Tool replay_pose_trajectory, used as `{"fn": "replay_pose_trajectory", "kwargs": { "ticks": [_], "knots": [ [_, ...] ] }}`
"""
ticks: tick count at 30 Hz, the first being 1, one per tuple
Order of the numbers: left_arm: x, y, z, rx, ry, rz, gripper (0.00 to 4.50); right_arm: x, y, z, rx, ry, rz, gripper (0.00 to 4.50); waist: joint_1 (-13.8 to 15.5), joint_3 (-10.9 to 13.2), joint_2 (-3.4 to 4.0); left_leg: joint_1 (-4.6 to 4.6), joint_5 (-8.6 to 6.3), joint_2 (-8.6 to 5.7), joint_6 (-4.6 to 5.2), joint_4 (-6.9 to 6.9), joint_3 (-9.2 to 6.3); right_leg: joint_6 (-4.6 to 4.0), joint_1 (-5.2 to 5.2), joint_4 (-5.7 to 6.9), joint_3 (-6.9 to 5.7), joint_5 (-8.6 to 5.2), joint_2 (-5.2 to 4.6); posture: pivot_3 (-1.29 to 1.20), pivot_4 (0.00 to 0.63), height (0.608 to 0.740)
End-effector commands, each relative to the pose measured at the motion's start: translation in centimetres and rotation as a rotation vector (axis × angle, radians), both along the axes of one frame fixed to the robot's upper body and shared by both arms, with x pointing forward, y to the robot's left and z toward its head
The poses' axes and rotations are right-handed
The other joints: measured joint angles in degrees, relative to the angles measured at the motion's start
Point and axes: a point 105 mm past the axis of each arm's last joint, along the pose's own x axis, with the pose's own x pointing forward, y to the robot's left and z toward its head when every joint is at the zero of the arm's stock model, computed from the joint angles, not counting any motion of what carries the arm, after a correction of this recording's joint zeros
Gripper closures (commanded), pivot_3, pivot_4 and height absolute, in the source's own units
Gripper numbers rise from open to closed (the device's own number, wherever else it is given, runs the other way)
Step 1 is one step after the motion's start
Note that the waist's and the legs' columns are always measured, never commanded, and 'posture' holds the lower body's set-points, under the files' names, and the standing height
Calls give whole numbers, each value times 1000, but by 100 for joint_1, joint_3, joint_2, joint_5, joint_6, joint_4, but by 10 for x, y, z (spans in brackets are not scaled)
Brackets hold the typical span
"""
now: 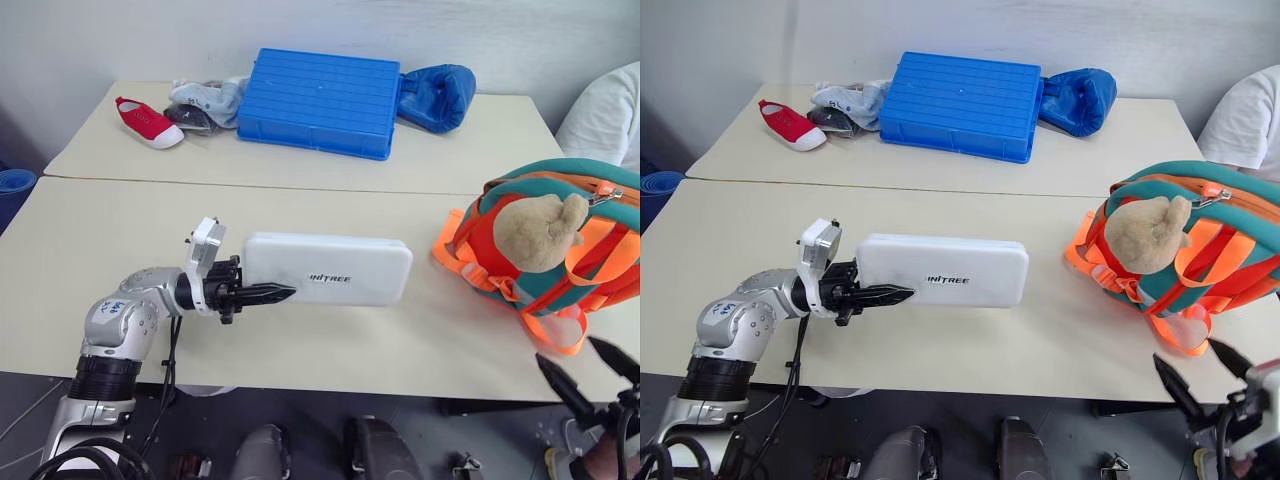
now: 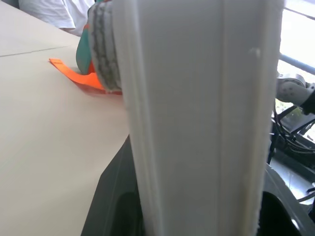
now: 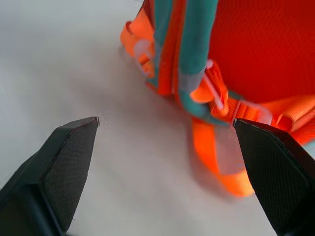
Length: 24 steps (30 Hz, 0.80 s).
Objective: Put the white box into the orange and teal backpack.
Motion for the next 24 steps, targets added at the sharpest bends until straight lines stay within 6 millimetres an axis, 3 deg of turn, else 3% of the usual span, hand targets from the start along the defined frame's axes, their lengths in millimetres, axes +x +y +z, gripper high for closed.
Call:
{"fn": "replay_pose_trajectory", "kwargs": {
  "ticks": [1,4,6,9,12,17,18,24],
  "knots": [
    [0,0,9,-13,-43,-9,2980,19,-17,5,-4,-29,12,23,17,1,0,-1,1,0,1,-1,-1,0,-2,1,-1,0,1,0,150,740],
    [0,1,11,-10,-42,6,2980,46,-23,13,4,-80,49,192,16,2,4,-1,5,0,-2,-1,-2,0,-2,2,-4,0,4,0,150,740],
    [1,4,15,-11,-47,19,2980,63,-7,26,32,-124,118,574,19,3,4,-1,9,1,-6,-3,-3,0,-4,6,-5,0,6,0,150,740],
    [8,12,27,-63,-29,79,2980,76,19,32,35,-132,218,1618,15,3,5,-2,16,3,-15,-2,-4,-1,-10,24,-6,-1,9,0,150,740],
    [30,31,44,-184,28,248,2980,84,39,31,38,-119,287,2555,18,4,4,-2,19,3,-12,4,-8,-1,-9,31,-9,-1,8,0,150,740],
    [34,58,32,-135,32,336,2980,90,63,37,65,-127,356,4273,1,3,4,-3,29,2,-37,9,-6,1,-10,33,-10,0,9,0,150,740],
    [33,59,30,-128,41,332,2980,89,67,38,68,-125,371,4461,12,4,4,-4,29,2,-38,6,-5,1,-11,30,-10,0,9,0,150,740],
    [30,58,26,-125,49,320,2980,88,73,45,60,-162,375,4461,43,7,-4,-10,28,0,-36,15,-9,3,-8,28,-14,1,4,0,150,740]
  ]
}}
